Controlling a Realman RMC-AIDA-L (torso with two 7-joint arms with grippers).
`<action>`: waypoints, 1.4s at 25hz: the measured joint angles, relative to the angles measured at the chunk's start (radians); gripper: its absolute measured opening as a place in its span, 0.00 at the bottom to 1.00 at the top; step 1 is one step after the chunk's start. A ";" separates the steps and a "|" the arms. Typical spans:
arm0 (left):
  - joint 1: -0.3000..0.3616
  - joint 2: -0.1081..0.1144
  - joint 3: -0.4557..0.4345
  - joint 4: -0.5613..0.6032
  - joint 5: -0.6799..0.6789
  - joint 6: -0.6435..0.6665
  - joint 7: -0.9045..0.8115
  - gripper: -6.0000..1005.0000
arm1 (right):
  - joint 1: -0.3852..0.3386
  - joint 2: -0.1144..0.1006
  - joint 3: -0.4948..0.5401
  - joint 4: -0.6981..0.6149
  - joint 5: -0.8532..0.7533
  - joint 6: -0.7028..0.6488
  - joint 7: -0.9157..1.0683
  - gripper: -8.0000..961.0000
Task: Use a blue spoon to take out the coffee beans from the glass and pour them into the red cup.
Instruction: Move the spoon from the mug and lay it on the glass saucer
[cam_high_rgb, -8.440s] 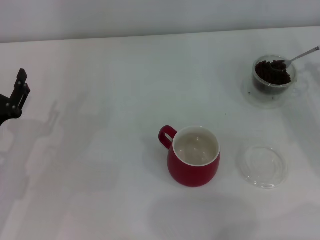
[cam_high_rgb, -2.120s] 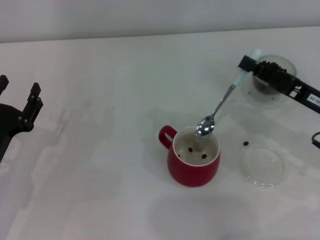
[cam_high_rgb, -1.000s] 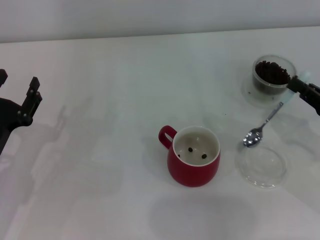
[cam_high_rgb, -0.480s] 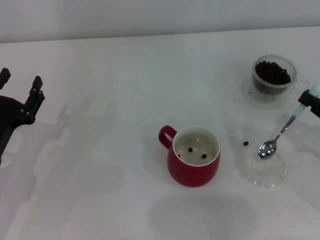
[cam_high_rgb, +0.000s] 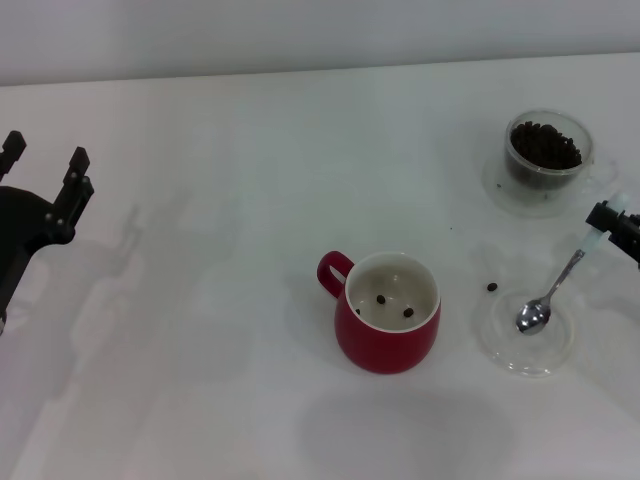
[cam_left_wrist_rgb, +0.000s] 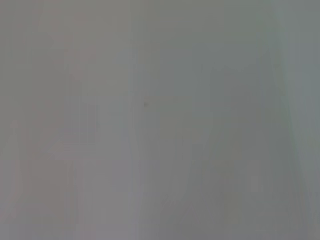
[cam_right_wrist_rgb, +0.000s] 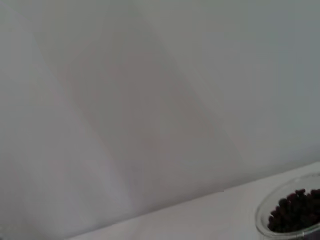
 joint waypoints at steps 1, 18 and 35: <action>0.000 0.000 0.000 0.000 0.000 0.000 0.000 0.68 | 0.000 0.001 0.000 0.000 0.000 -0.005 0.000 0.19; -0.013 0.000 0.000 -0.002 -0.002 -0.021 0.000 0.68 | 0.005 0.012 0.002 0.003 -0.042 -0.057 0.009 0.20; -0.022 0.000 -0.002 -0.009 -0.003 -0.026 0.000 0.68 | 0.017 0.017 0.000 0.003 -0.051 -0.069 0.018 0.21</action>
